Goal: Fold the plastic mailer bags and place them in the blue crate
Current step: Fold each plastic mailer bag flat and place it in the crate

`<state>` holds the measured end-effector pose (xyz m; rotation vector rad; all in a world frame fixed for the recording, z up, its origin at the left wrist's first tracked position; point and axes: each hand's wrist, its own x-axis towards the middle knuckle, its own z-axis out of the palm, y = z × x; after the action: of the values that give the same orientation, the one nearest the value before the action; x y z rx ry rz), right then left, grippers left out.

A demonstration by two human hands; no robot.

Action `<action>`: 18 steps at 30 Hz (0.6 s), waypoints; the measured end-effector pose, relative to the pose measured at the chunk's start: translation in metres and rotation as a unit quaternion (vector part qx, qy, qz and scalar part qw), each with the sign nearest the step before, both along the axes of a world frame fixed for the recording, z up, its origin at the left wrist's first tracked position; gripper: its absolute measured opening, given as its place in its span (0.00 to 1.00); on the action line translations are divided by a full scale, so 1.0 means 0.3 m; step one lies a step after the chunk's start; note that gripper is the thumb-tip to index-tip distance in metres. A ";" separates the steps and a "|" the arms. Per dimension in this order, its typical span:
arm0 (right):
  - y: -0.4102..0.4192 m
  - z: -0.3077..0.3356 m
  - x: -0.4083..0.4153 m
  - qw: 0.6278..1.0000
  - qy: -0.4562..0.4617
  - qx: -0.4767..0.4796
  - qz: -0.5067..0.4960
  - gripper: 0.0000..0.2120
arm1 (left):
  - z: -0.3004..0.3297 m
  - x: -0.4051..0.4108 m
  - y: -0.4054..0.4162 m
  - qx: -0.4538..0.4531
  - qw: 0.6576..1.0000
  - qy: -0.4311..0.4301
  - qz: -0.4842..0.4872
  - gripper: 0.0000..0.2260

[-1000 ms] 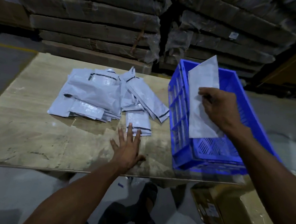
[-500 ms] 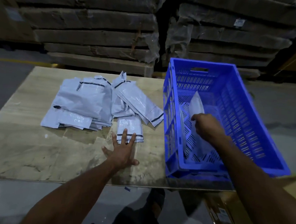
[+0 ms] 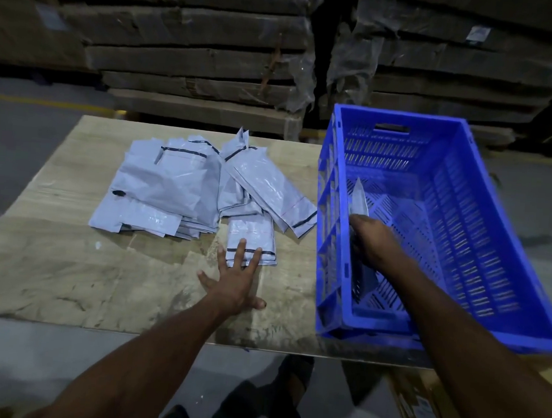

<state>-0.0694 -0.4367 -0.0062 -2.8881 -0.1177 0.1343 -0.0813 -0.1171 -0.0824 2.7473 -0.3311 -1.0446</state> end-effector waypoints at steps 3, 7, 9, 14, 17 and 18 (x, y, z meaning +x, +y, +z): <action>0.007 -0.003 -0.022 0.999 -0.020 0.014 0.024 0.21 | -0.004 0.001 -0.003 -0.001 1.000 0.001 0.003 0.57; 0.034 0.020 -0.036 0.998 -0.041 0.051 0.022 0.28 | -0.007 -0.001 -0.002 -0.007 1.000 -0.002 0.005 0.57; 0.050 0.045 -0.042 0.996 -0.059 0.060 0.012 0.27 | -0.010 -0.001 -0.002 -0.007 1.000 -0.004 0.007 0.57; 0.070 0.101 -0.039 0.980 -0.169 0.047 -0.095 0.19 | -0.009 -0.010 0.002 -0.014 1.000 -0.019 0.003 0.57; 0.099 0.179 -0.006 0.966 -0.236 0.040 -0.102 0.12 | -0.023 -0.030 0.028 -0.037 0.997 -0.061 -0.014 0.55; 0.117 0.213 0.011 0.961 -0.262 0.031 -0.080 0.11 | -0.027 -0.043 0.040 -0.049 0.995 -0.081 -0.020 0.54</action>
<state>-0.0661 -0.4016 0.0578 -2.7791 0.0185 -0.6517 -0.0941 -0.1051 -0.0905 2.7532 -0.4514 -0.7931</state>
